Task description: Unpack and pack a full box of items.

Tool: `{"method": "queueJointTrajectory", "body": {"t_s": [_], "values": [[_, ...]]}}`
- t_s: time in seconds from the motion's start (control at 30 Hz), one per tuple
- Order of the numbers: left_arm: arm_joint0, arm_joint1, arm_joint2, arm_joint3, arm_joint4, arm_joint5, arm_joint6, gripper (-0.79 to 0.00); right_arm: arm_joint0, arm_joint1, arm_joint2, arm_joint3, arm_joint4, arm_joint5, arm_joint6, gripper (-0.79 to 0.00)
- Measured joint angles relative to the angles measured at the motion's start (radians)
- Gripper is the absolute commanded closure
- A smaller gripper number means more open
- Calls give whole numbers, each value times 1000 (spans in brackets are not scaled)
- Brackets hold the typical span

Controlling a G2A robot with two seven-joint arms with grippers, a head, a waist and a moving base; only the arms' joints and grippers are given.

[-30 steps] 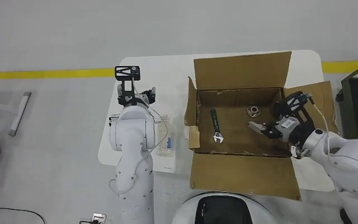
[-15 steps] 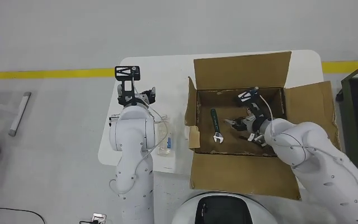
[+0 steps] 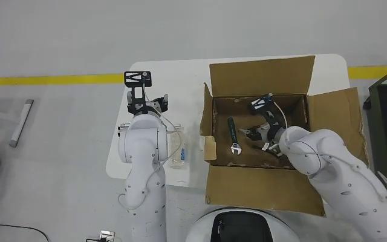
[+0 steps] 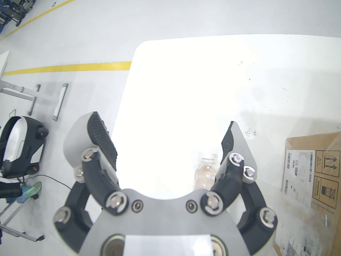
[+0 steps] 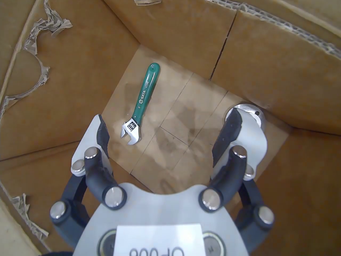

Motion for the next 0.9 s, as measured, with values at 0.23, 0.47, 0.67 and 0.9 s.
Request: {"method": "queueJointTrajectory", "body": {"t_s": [0.23, 0.47, 0.67, 0.9], "values": [[0, 0, 0, 0, 0, 0, 0, -785, 60, -33, -140, 12, -113, 144, 35, -785], [0, 0, 0, 0, 0, 0, 0, -785, 159, -78, -253, 80, -144, 283, 91, -730], [0, 0, 0, 0, 0, 0, 0, -785, 219, -110, -318, 166, -153, 305, 131, -425], [0, 0, 0, 0, 0, 0, 0, -785, 235, -139, -355, 243, -140, 310, 104, -366]]}}
